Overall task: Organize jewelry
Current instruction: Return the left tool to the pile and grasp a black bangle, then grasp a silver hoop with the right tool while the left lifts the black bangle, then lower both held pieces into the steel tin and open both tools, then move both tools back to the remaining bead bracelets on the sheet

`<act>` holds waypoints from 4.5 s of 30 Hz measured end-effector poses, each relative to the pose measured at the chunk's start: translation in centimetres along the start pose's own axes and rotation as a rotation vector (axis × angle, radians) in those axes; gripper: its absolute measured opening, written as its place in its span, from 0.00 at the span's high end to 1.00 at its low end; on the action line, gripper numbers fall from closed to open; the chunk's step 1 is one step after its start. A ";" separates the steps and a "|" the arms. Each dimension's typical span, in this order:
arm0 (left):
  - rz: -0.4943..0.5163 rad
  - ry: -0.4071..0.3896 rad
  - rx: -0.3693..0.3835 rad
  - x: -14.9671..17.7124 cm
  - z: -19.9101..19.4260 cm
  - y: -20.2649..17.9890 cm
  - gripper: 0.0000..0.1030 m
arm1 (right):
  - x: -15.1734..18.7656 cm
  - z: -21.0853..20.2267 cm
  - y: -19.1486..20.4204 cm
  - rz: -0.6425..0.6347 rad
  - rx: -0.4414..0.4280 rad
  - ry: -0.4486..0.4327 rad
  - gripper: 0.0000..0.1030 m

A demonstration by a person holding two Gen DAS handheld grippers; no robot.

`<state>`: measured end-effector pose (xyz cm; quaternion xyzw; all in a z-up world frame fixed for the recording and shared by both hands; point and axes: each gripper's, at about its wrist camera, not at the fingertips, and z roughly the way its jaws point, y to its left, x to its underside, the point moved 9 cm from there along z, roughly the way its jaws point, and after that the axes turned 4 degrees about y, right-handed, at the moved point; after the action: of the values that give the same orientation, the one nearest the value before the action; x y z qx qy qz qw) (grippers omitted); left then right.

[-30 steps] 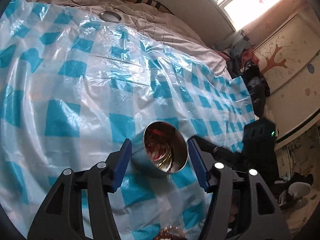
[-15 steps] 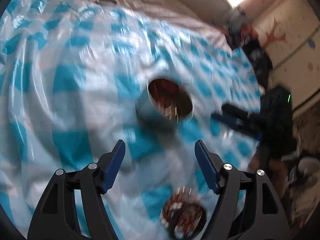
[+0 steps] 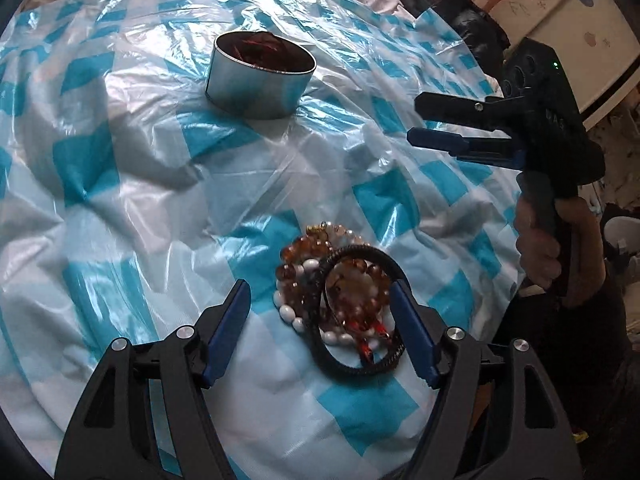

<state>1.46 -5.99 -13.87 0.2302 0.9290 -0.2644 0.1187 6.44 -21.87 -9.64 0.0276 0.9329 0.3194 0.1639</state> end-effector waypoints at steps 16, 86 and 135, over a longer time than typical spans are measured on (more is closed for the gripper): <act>-0.065 -0.007 0.067 1.0 0.1 0.5 0.92 | 1.3 -0.2 1.7 -0.036 -0.013 0.016 0.21; -0.212 -0.299 0.035 -16.3 -4.5 3.2 0.92 | -8.3 -4.1 0.7 0.008 -0.090 -0.244 0.92; -0.063 -0.013 -0.056 -4.6 1.1 1.1 0.51 | -0.5 0.2 1.6 -0.187 0.182 -0.063 0.27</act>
<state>6.04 -7.41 -13.67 0.1958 0.9420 -0.2435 0.1228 6.87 -20.50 -8.70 -0.0347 0.9510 0.2155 0.2191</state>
